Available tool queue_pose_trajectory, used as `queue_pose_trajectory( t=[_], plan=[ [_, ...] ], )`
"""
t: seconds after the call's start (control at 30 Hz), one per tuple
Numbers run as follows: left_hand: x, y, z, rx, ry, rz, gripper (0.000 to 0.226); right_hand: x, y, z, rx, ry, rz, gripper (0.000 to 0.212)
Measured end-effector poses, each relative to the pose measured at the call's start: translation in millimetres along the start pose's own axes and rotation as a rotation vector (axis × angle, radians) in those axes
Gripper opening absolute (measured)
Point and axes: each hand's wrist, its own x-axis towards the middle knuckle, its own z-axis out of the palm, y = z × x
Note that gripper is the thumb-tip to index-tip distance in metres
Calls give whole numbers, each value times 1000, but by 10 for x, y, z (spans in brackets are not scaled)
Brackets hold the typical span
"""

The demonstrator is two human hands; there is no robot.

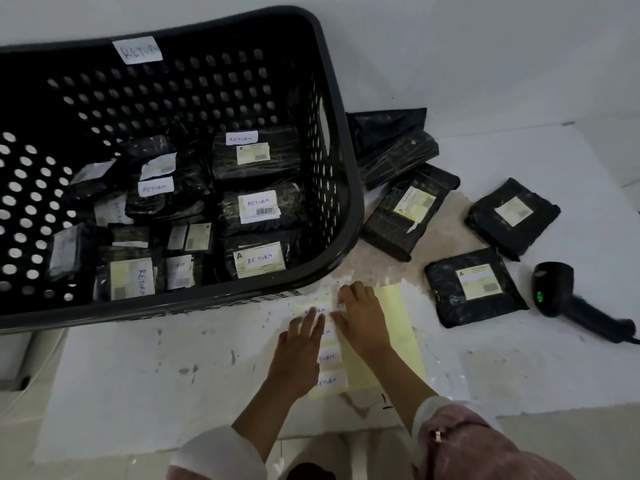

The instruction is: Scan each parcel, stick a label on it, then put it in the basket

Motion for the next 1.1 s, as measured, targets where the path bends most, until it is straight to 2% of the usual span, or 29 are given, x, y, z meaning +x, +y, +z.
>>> queue_pose_trajectory(
  t=[0.17, 0.4, 0.87, 1.0, 1.1],
  plan=[
    [3, -9, 17, -15, -5, -1, 87, 9, -55, 25, -72, 11, -2, 27],
    [3, -16, 1, -11, -32, -3, 89, 36, -123, 7, -103, -2, 35, 43],
    [-19, -3, -58, 71, -71, 22, 92, 124, -4, -110, -83, -9, -95, 19],
    [-9, 8, -88, 67, -115, 13, 97, 70, 92, -121, 56, 31, -110, 7],
    [-4, 12, -96, 64, -131, 7, 98, -6, 202, -125, 283, 86, -83, 8]
  ],
)
